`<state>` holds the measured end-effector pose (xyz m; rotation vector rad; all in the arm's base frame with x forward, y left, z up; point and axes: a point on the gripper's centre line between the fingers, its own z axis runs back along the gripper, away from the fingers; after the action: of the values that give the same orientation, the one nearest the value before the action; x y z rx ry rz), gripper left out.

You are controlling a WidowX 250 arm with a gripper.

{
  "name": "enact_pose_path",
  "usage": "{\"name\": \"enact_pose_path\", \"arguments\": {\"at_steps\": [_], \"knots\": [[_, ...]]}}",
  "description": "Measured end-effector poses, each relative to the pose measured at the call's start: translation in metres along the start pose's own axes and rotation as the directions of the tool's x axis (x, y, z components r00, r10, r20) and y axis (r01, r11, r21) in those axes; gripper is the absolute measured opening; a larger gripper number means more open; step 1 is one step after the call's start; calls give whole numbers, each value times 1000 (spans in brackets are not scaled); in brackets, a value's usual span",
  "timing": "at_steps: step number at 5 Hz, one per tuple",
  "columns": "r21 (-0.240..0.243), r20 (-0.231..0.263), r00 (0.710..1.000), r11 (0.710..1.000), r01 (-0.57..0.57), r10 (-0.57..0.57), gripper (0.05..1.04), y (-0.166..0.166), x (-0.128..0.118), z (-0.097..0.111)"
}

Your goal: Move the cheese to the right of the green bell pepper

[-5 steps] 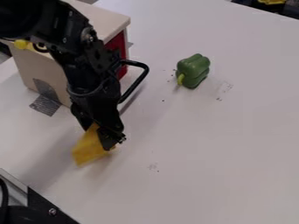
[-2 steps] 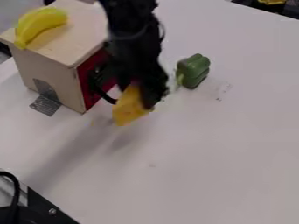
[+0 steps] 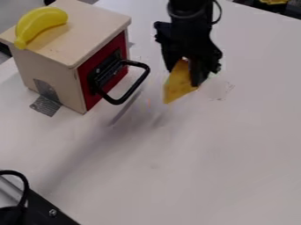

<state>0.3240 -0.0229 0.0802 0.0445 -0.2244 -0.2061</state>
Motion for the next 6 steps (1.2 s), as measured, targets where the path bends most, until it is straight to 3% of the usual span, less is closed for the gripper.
{"name": "enact_pose_path", "arguments": {"at_steps": [1, 3, 4, 6], "knots": [[-2, 11, 1000, 1000, -7, 7, 656, -6, 28, -15], [-22, -35, 999, 1000, -16, 16, 656, -14, 71, -56], [-50, -77, 997, 999, -20, 16, 656, -24, 80, -76], [-67, -93, 996, 998, -20, 13, 705, -28, 86, -80]]}}
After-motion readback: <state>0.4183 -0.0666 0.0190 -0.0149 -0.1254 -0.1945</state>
